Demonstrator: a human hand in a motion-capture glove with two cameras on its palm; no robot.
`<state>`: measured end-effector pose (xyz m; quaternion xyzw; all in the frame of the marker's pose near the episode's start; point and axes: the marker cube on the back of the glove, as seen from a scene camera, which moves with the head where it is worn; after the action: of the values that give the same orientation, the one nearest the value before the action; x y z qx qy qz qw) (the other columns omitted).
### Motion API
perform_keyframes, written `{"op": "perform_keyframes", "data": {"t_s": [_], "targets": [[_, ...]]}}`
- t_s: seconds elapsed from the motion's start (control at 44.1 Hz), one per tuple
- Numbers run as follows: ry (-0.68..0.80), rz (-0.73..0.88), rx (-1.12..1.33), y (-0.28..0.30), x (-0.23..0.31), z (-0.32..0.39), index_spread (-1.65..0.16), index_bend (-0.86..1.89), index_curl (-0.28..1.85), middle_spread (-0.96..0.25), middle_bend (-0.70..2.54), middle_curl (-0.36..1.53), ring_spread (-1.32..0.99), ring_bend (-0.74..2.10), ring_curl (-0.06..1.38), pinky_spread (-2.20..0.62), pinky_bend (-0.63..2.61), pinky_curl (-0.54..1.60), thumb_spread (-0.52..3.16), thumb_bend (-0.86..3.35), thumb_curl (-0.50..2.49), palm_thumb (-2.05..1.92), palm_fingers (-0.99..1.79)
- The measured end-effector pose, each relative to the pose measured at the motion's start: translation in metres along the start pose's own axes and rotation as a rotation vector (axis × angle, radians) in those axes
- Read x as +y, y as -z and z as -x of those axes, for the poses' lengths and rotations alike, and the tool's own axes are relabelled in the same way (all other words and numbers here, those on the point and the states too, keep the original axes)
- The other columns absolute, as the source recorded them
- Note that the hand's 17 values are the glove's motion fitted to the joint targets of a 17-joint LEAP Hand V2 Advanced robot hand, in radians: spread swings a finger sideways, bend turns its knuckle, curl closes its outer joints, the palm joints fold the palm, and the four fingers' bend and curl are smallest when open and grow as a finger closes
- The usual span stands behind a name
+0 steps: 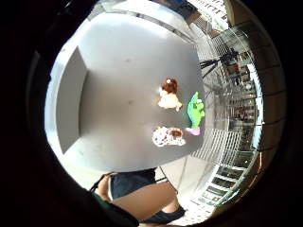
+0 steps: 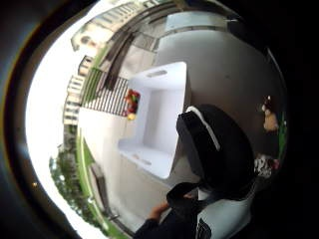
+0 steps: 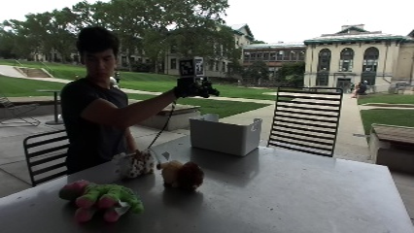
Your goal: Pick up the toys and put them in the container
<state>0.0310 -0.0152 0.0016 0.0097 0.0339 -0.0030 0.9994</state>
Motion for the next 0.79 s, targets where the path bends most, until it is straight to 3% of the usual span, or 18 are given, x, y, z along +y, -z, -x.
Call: {"op": "perform_keyframes", "data": {"t_s": [0.159, 0.363, 0.566, 0.793], "targets": [[-0.001, -0.006, 0.030, -0.002, 0.003, -0.004, -0.14, 0.22, 0.12, -0.04, 0.26, 0.10, -0.12, 0.17, 0.03, -0.05, 0.42, 0.15, 0.91, 0.05, 0.01, 0.02, 0.18], [0.013, 0.022, -0.033, 0.002, 0.022, 0.022, -0.18, 0.22, 0.19, -0.05, 0.27, 0.16, -0.16, 0.18, 0.06, -0.06, 0.44, 0.20, 1.29, 0.05, 0.05, 0.00, 0.14], [0.025, 0.084, -0.023, 0.011, 0.029, 0.006, -0.19, 0.19, 0.24, -0.06, 0.24, 0.20, -0.18, 0.20, 0.08, -0.06, 0.51, 0.24, 1.37, 0.00, 0.08, -0.04, 0.14], [-0.002, 0.027, 0.015, 0.029, 0.047, -0.031, -0.18, 0.18, 0.28, -0.06, 0.23, 0.24, -0.20, 0.21, 0.12, -0.07, 0.55, 0.28, 1.28, -0.06, 0.10, -0.08, 0.14]]}}
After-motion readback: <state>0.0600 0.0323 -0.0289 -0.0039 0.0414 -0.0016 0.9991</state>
